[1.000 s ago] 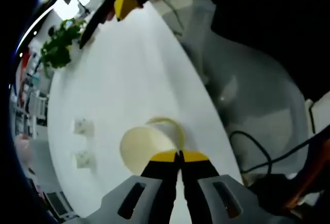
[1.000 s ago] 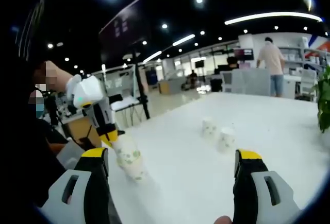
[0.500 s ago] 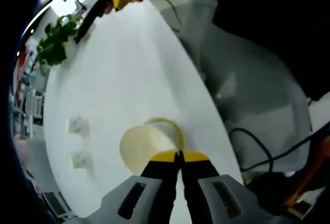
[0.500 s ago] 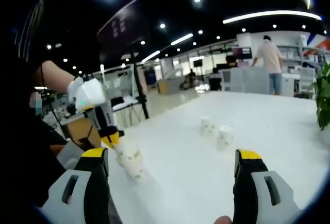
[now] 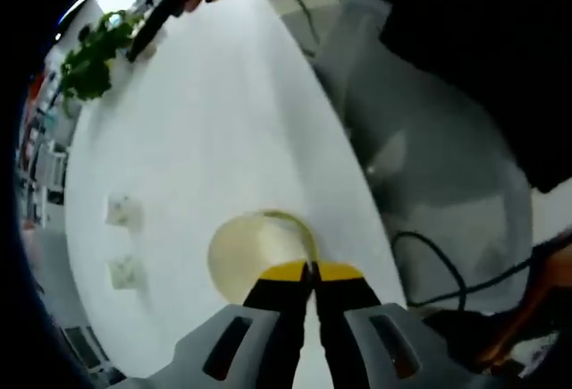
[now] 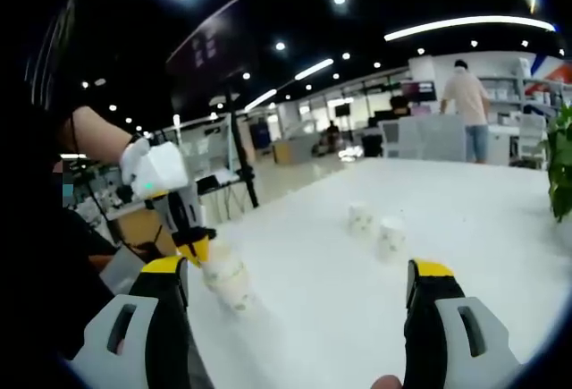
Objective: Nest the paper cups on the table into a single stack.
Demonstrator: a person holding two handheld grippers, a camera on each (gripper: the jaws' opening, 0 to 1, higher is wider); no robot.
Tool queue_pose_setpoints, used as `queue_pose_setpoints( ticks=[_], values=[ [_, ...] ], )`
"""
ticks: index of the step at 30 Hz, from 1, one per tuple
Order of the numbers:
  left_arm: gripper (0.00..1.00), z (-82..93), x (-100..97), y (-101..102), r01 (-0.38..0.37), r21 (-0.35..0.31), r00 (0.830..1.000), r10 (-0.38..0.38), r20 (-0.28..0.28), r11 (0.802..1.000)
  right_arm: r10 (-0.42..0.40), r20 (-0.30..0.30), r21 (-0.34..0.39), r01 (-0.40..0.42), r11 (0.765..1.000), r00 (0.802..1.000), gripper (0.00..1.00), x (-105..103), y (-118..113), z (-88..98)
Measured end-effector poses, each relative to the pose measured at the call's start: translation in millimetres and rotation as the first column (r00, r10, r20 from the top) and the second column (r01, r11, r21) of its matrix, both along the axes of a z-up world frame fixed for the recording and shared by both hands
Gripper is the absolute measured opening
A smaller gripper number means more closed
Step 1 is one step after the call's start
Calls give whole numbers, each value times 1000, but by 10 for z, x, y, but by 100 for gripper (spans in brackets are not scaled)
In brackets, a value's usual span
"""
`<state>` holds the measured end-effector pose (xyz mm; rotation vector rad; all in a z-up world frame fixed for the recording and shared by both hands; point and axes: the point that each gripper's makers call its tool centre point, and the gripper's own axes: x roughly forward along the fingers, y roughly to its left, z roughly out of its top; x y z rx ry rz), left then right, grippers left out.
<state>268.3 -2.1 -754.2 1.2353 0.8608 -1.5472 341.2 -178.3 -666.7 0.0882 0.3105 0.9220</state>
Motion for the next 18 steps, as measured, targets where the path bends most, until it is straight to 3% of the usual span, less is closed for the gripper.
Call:
queue_pose_setpoints(
  ticks=[10, 18],
  values=[
    [7, -37, 25, 26, -8, 20, 1000, 9, -14, 1000, -8, -4, 5, 8, 1000, 1000, 100, -2, -30, -6],
    [17, -25, 35, 28, -10, 8, 1000, 10, 4, 1000, -15, -3, 6, 15, 1000, 1000, 100, 4, -54, 6]
  ],
)
